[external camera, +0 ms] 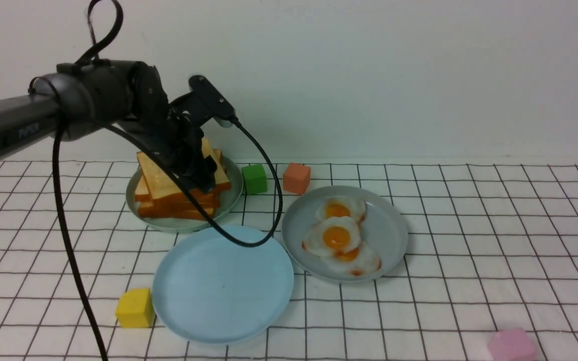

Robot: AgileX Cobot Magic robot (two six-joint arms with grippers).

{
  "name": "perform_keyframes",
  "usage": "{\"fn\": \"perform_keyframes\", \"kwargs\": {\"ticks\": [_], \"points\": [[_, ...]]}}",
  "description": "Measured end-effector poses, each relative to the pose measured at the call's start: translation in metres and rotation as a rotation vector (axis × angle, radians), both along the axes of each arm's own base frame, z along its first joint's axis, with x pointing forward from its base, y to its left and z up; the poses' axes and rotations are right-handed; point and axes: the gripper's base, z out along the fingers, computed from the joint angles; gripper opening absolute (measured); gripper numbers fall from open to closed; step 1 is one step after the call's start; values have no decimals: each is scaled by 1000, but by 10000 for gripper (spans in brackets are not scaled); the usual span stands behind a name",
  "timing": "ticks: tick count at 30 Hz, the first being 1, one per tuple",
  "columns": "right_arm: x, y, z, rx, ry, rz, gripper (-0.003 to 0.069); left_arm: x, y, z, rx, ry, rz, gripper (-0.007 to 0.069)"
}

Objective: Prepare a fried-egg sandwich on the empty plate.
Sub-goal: Use the left arm to grab a slice of bread

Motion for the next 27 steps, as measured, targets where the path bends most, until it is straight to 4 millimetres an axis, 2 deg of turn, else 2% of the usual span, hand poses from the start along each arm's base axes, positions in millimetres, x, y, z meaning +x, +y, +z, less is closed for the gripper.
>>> {"fn": "perform_keyframes", "kwargs": {"ticks": [6,12,18,20,24,27], "points": [[-1,1,0,9,9,9,18,-1,-3,1,6,7,-9,365],[-2,1,0,8,16,15,20,-6,-3,13,-5,5,-7,353],[-2,1,0,9,18,16,22,-21,0,44,-11,12,-12,359],[-2,1,0,10,18,16,22,-23,0,47,-13,14,-13,365],[-2,1,0,7,15,19,25,-22,0,44,-8,28,-16,388],[-2,1,0,7,14,18,28,-19,-1,30,-2,54,-15,398]]}}
